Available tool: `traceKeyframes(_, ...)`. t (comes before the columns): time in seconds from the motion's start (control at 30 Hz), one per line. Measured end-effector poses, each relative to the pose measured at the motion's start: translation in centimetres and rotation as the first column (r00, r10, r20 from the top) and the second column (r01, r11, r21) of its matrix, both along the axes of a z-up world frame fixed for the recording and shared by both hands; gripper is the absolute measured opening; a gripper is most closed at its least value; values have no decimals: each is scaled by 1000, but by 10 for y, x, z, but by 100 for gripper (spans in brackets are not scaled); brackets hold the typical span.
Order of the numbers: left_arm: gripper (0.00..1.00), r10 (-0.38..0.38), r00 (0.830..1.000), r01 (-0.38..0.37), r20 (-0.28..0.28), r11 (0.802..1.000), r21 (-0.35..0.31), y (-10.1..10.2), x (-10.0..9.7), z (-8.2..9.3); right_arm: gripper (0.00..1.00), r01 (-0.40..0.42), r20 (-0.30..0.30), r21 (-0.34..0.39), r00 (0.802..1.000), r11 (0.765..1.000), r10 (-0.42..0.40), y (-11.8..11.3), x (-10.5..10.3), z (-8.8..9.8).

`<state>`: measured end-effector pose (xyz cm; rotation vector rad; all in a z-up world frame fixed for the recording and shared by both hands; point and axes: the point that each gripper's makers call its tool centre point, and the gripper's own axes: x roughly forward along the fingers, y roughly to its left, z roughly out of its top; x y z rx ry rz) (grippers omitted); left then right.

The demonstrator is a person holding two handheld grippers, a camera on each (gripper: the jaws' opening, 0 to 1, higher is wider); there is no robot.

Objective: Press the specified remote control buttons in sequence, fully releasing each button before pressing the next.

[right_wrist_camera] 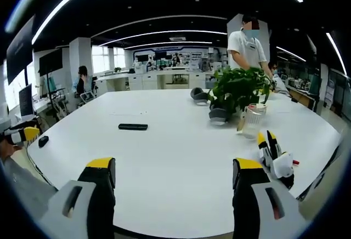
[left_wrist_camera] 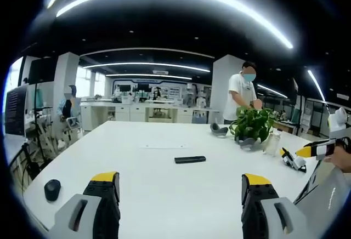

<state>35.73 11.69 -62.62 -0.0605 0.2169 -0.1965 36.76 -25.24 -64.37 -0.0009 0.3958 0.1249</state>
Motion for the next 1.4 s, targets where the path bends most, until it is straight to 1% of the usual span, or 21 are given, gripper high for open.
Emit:
traceKeyframes(0.23, 96, 2, 1000, -2, 0, 1000, 0, 0, 0, 0, 91, -11, -4, -6, 1000, 1000, 11, 2, 0, -1)
traceKeyframes(0.37, 96, -9, 1000, 9, 13, 1000, -6, -2, -1, 4, 91, -16, -6, -8, 1000, 1000, 16, 3, 0, -1)
traceKeyframes(0.53, 96, -15, 1000, 15, 0, 1000, -1, -4, -1, 1, 91, -22, -9, -10, 1000, 1000, 22, 4, 0, -1)
traceKeyframes(0.63, 96, -22, 1000, 22, 12, 1000, -10, -6, -1, 4, 91, -23, -7, -12, 1000, 1000, 23, 4, 0, -1)
traceKeyframes(0.73, 96, -21, 1000, 21, 3, 1000, -10, -3, 0, 0, 91, -23, -10, -11, 1000, 1000, 23, 4, 0, -1)
traceKeyframes(0.97, 96, -24, 1000, 24, -4, 1000, -18, -2, 0, -3, 90, -20, -8, -9, 1000, 1000, 20, 3, 0, -1)
traceKeyframes(1.13, 95, -25, 1000, 25, -3, 1000, -14, -4, -1, -1, 90, -6, 5, 0, 1000, 1000, 6, 1, -1, 2)
traceKeyframes(1.4, 94, -33, 999, 33, -4, 999, -15, -5, -1, -2, 90, -7, -1, -4, 1000, 1000, 7, 1, -1, 1)
